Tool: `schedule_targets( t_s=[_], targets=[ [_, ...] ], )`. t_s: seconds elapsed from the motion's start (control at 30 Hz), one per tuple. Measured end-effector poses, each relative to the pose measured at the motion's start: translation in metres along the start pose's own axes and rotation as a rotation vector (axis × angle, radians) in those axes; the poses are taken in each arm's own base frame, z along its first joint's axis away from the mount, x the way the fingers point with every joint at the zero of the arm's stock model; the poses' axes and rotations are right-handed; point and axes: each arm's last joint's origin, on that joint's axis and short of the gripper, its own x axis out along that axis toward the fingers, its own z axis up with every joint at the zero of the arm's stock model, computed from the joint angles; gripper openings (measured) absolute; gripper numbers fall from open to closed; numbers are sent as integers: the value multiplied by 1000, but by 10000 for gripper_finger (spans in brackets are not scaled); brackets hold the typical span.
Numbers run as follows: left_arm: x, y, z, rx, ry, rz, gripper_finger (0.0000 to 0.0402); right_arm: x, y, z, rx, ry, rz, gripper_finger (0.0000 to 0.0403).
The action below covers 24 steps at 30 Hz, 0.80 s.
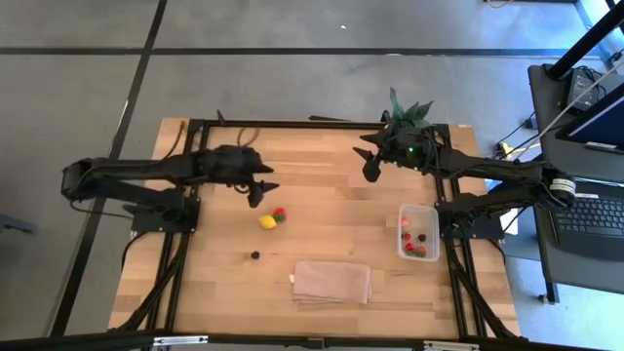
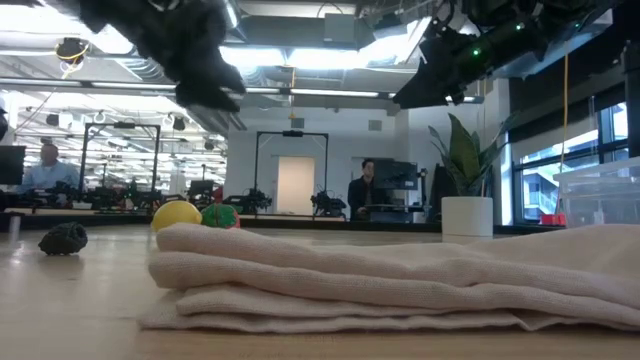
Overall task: Pick and placing Produce into tupperware
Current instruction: Put the red strawberry into the transparent bin
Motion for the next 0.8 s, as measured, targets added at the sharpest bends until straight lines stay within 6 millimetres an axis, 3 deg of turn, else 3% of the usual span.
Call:
schedule_targets(
  t_s=[0.17, 0.4, 0.57, 0.8],
  targets=[
    [7, -16, 14, -45, 275, 92, 255, 0, -2, 0, -10, 1, -9, 204],
    [27, -58, 40, 231, 467, 110, 254, 1, -8, 0, -97, 4, -28, 204],
    [48, -72, 33, 401, 550, 68, 254, 1, -8, 0, -96, 4, -27, 204],
    [73, -71, 14, 436, 708, 24, 254, 1, -8, -2, -97, 22, -17, 204]
  ],
)
